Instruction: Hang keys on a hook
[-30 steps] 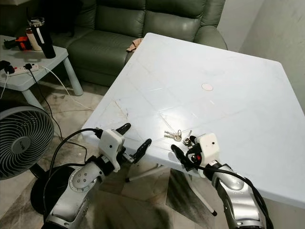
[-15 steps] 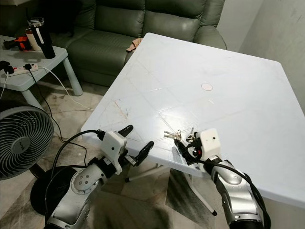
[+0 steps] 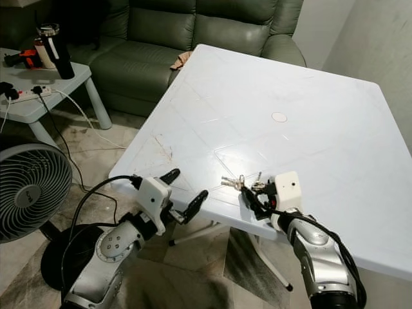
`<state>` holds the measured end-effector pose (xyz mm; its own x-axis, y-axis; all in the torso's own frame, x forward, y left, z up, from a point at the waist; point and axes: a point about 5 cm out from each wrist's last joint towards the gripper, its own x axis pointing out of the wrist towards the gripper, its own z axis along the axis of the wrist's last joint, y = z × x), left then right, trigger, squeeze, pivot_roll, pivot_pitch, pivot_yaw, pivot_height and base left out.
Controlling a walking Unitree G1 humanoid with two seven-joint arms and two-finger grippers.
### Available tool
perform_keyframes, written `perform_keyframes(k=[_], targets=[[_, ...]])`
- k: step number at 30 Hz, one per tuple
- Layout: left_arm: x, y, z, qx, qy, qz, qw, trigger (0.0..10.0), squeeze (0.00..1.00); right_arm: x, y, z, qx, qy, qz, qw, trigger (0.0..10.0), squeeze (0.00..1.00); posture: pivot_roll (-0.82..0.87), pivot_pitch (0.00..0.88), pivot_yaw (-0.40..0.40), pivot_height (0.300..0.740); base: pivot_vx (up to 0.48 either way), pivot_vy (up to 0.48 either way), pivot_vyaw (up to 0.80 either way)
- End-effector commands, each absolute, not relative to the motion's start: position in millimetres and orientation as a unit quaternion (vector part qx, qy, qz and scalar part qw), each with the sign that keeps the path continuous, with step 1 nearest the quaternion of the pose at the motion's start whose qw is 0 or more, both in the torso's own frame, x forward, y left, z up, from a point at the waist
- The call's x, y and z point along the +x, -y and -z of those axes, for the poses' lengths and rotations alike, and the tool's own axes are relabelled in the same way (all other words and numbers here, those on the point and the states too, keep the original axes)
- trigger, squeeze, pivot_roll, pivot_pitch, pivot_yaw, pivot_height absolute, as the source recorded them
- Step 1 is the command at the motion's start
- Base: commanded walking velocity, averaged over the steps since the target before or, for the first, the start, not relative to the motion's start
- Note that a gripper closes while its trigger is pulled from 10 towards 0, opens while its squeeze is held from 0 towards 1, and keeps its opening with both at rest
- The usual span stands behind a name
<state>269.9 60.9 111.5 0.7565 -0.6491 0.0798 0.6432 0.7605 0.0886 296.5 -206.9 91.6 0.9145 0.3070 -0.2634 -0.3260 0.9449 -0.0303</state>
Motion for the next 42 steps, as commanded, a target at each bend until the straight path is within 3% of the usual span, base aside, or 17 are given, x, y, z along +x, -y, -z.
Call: perform_keyframes(k=[1,2,3,26,28,29,31,32,33,35,41,42], targets=[[268.3,-56.2,-114.6,0.032,0.057,0.355,0.932,10.0,0.00,295.5,209.2,-89.3,-0.043,-0.139,-0.172,0.974,7.6,0.00,0.05,0.122,-0.078,0.740,0.000,0.000,0.00],[268.3,-56.2,-114.7,0.033,0.057,0.355,0.932,10.0,0.00,294.9,209.3,-88.9,-0.049,-0.140,-0.174,0.973,6.4,0.00,0.05,0.122,-0.078,0.740,0.000,0.000,0.00],[268.3,-56.2,-114.7,0.032,0.057,0.355,0.932,10.0,0.00,294.1,209.2,-89.7,-0.044,-0.135,-0.175,0.974,0.0,0.00,0.05,0.122,-0.078,0.740,0.000,0.000,0.00],[269.5,-57.0,-115.6,0.034,0.059,0.350,0.934,10.0,0.00,292.5,205.2,-96.3,-0.028,-0.117,-0.198,0.973,0.0,0.00,0.05,0.126,-0.078,0.740,0.000,0.000,0.00],[269.7,-56.7,-115.7,0.033,0.059,0.350,0.935,10.0,0.00,293.2,206.0,-95.5,-0.029,-0.122,-0.195,0.973,0.2,0.00,0.05,0.127,-0.079,0.740,0.000,0.000,0.00],[269.7,-56.6,-115.8,0.033,0.059,0.350,0.934,10.0,0.00,293.8,206.2,-94.9,-0.034,-0.125,-0.193,0.973,7.8,0.00,0.05,0.127,-0.079,0.740,0.000,0.000,0.00],[269.7,-56.6,-115.8,0.032,0.058,0.349,0.935,10.0,0.00,293.6,205.1,-94.8,-0.027,-0.126,-0.199,0.971,7.6,0.00,0.05,0.127,-0.079,0.740,0.000,0.000,0.00],[269.7,-56.6,-115.7,0.031,0.058,0.349,0.935,10.0,0.00,293.5,204.7,-94.9,-0.025,-0.126,-0.201,0.971,2.5,0.00,0.05,0.127,-0.079,0.740,0.000,0.000,0.00],[269.8,-56.7,-115.8,0.032,0.059,0.349,0.935,10.0,0.00,292.8,203.6,-96.6,-0.020,-0.120,-0.205,0.971,2.5,0.00,0.05,0.127,-0.079,0.740,0.000,0.000,0.00],[269.8,-56.9,-115.8,0.032,0.059,0.349,0.935,10.0,0.00,294.0,204.7,-94.9,-0.037,-0.130,-0.194,0.972,10.0,0.00,0.05,0.127,-0.079,0.740,0.000,0.000,0.00],[269.8,-56.9,-116.0,0.031,0.059,0.349,0.935,10.0,0.00,296.8,206.5,-96.4,-0.043,-0.122,-0.180,0.975,10.0,0.00,0.05,0.127,-0.079,0.740,0.000,0.000,0.00],[269.9,-57.0,-115.9,0.031,0.059,0.348,0.935,10.0,0.00,297.7,208.0,-97.3,-0.048,-0.116,-0.169,0.978,9.3,0.00,0.05,0.127,-0.079,0.740,0.000,0.000,0.00]])
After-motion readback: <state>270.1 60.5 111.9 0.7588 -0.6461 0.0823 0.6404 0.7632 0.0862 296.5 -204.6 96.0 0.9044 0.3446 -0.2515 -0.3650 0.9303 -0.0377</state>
